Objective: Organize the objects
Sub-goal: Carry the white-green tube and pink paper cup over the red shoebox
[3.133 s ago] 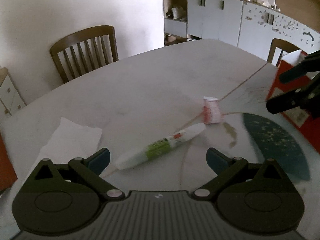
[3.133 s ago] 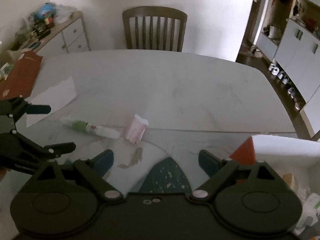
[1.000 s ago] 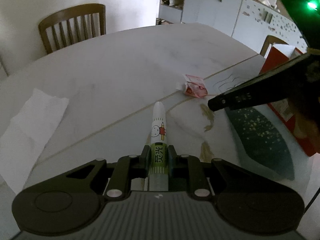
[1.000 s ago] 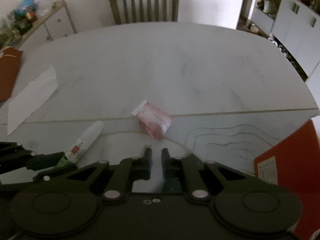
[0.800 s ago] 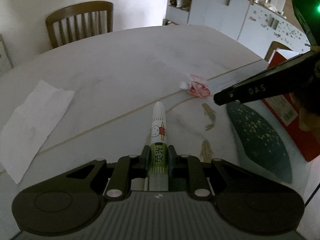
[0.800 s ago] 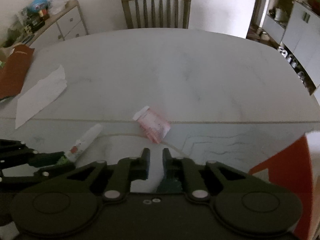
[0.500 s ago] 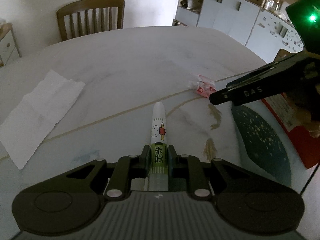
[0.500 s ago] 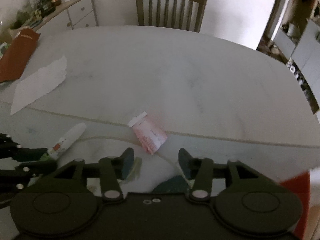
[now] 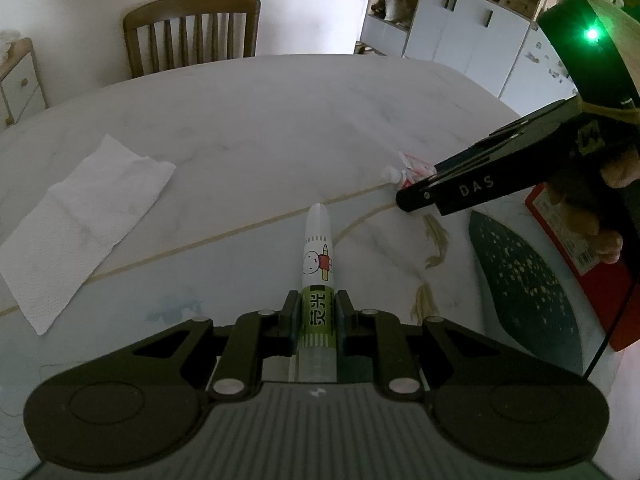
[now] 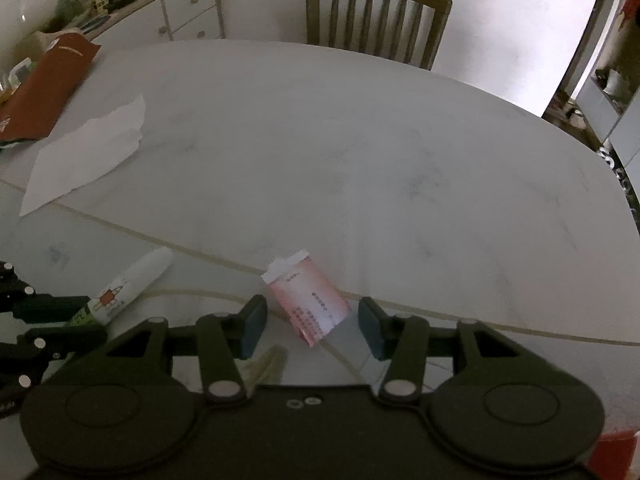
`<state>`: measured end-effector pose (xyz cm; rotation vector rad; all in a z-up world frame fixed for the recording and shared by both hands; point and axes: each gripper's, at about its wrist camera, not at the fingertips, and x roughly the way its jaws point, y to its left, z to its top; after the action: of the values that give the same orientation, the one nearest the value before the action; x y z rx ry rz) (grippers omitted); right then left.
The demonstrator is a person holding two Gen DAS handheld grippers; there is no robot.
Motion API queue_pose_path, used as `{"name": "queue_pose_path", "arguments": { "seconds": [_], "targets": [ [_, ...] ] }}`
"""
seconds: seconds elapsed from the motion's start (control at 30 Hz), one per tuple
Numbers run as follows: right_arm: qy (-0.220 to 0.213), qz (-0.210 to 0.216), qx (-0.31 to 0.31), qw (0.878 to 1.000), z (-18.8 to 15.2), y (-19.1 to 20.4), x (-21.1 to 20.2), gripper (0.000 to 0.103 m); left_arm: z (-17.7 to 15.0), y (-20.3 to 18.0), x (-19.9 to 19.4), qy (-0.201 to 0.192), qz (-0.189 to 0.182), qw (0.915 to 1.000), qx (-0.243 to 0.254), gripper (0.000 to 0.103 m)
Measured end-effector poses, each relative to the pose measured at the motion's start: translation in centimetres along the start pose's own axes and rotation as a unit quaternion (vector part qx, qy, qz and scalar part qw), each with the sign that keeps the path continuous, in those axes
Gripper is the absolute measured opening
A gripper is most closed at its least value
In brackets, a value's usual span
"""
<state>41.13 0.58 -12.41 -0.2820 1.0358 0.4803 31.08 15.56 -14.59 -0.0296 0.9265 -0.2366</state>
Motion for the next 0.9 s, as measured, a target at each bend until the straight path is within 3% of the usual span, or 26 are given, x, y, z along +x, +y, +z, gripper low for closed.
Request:
{"name": "queue_pose_path", "arguments": {
  "seconds": [0.13, 0.33, 0.57, 0.9],
  "targets": [
    [0.001, 0.003, 0.003, 1.000, -0.4, 0.0, -0.4, 0.032, 0.0, 0.1, -0.1, 0.000, 0.000, 1.0000, -0.007, 0.016],
    [0.013, 0.006, 0.014, 1.000, -1.6, 0.8, -1.3, 0.030, -0.1, 0.1, -0.3, 0.001, 0.000, 0.9997, -0.025, 0.016],
    [0.019, 0.016, 0.069, 0.997, -4.9, 1.5, -3.8, 0.029, -1.1, -0.3, -0.9, 0.005, -0.015, 0.9986, -0.050, 0.016],
    [0.003, 0.028, 0.125, 0.992, -9.1, 1.6, -8.6, 0.029, -3.1, -1.8, -3.5, 0.002, -0.037, 0.9950, -0.093, 0.016]
  ]
}}
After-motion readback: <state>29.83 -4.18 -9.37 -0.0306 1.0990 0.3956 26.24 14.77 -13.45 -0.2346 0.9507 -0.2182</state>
